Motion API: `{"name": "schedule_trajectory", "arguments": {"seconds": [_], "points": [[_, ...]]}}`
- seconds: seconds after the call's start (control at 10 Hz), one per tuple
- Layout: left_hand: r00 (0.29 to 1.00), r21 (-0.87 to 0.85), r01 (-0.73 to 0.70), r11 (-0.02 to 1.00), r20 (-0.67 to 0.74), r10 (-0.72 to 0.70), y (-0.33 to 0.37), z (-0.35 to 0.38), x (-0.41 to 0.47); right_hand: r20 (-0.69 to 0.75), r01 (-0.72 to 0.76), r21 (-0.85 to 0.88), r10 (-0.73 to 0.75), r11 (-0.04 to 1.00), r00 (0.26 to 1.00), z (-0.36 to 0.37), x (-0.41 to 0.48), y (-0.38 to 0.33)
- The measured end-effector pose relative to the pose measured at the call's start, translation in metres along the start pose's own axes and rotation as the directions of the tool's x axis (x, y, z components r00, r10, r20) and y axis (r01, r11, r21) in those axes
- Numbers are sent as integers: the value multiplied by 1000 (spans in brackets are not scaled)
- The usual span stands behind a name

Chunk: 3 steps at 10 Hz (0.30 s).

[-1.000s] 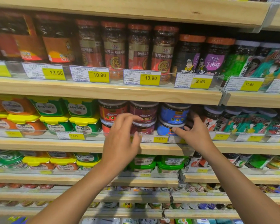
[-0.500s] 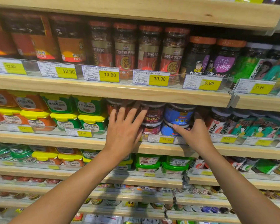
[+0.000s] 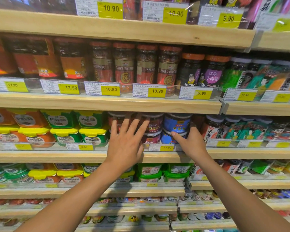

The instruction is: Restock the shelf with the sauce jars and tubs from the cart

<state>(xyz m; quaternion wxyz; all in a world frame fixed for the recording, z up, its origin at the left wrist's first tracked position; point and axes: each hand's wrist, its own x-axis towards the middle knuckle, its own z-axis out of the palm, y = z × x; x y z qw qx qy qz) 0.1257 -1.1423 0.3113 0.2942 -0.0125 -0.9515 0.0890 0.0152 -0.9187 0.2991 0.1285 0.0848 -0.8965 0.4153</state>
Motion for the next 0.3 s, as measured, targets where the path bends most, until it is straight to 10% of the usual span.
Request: {"name": "schedule_trajectory", "arguments": {"seconds": [0.3], "points": [[960, -132, -281, 951, -38, 278, 4, -18, -19, 92, 79, -237, -58, 968, 994, -36, -43, -8]]}}
